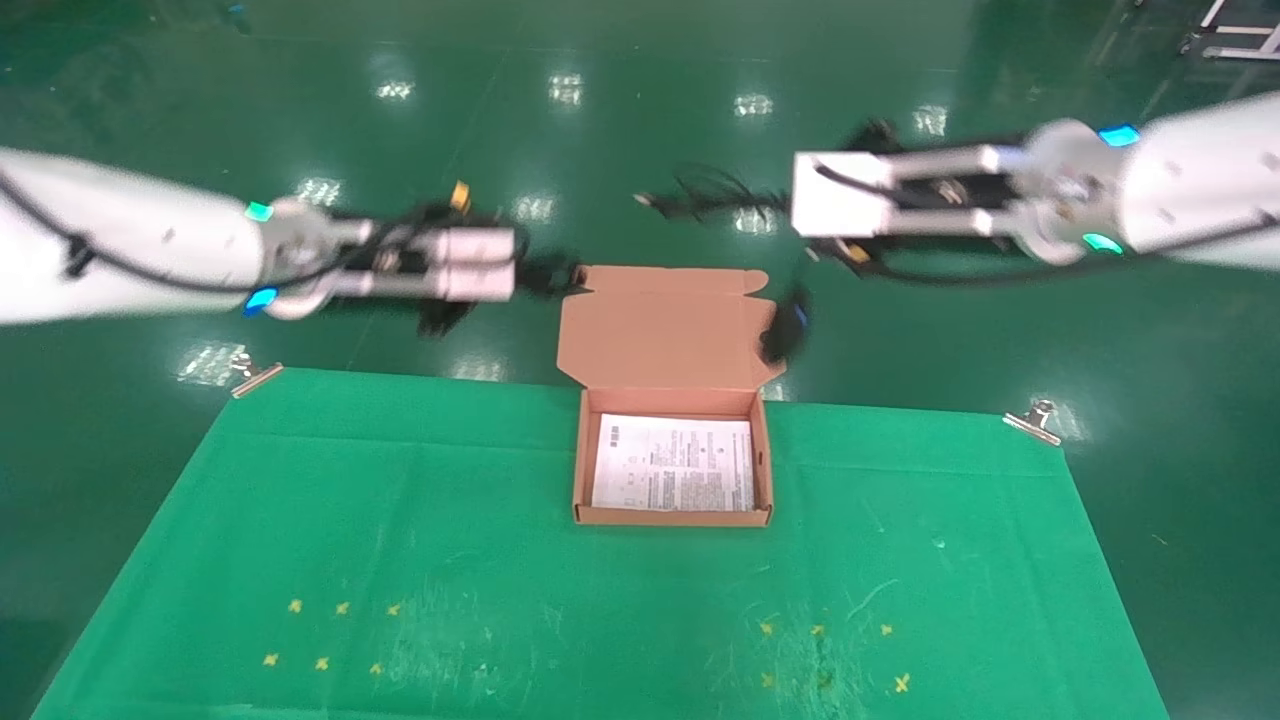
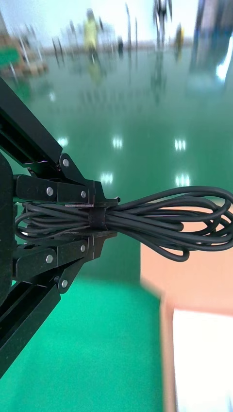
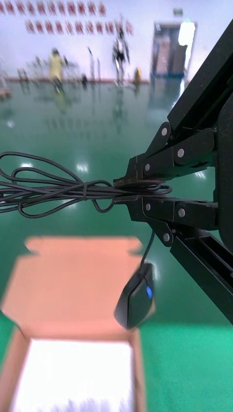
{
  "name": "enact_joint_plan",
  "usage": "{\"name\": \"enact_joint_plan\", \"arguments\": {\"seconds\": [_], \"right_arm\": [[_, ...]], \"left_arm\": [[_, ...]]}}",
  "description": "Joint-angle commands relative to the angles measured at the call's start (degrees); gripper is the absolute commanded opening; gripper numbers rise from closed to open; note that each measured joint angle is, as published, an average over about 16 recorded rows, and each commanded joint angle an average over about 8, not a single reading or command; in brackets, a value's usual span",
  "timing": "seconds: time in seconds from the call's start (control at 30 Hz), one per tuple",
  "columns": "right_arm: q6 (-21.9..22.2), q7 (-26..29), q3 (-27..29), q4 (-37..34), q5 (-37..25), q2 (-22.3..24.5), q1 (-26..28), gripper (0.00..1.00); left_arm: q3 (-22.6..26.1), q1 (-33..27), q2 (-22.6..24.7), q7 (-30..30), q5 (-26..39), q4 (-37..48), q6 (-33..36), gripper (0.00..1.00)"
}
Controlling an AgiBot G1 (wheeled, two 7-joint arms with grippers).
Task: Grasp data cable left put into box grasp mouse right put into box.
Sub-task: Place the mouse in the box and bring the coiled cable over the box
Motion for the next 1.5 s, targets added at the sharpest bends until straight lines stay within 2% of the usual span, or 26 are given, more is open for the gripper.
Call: {"name": "enact_joint_plan", "arguments": {"seconds": [0.03, 0.23, 0.47, 0.93, 1.27, 1.5], "right_arm": [[2.09, -1.0, 0.32, -1.74, -0.24, -2.48, 1.32, 0.0], [5.58, -6.08, 0.65, -9.3, 0.36, -8.3, 4.95, 0.0], [6.59, -8.06, 0.82, -11.92, 0.88, -10.49, 6.49, 0.0], [6.07, -6.39, -0.39, -11.84, 1.25, -11.1, 1.07, 0.0], [8.29, -8.15, -1.37, -18.42, 2.13, -15.98, -2.74, 0.0], [8.84, -11.75, -1.26, -23.29, 5.94, -18.96, -5.4, 0.0]], "left_arm": [[-0.43, -1.1, 1.66, -0.31, 1.18, 0.95, -2.76, 0.0], [-0.39, -2.94, 4.7, 0.3, 2.94, 4.07, -5.87, 0.0], [-0.26, -3.35, 5.34, 0.4, 3.4, 4.99, -6.22, 0.0], [2.19, 0.46, 2.6, -3.46, 8.31, 1.92, -2.49, 0.0], [4.16, 2.66, 1.19, -10.29, 15.05, 0.83, 1.49, 0.0], [4.41, 3.16, 0.65, -12.67, 16.74, -0.93, 2.68, 0.0]]}}
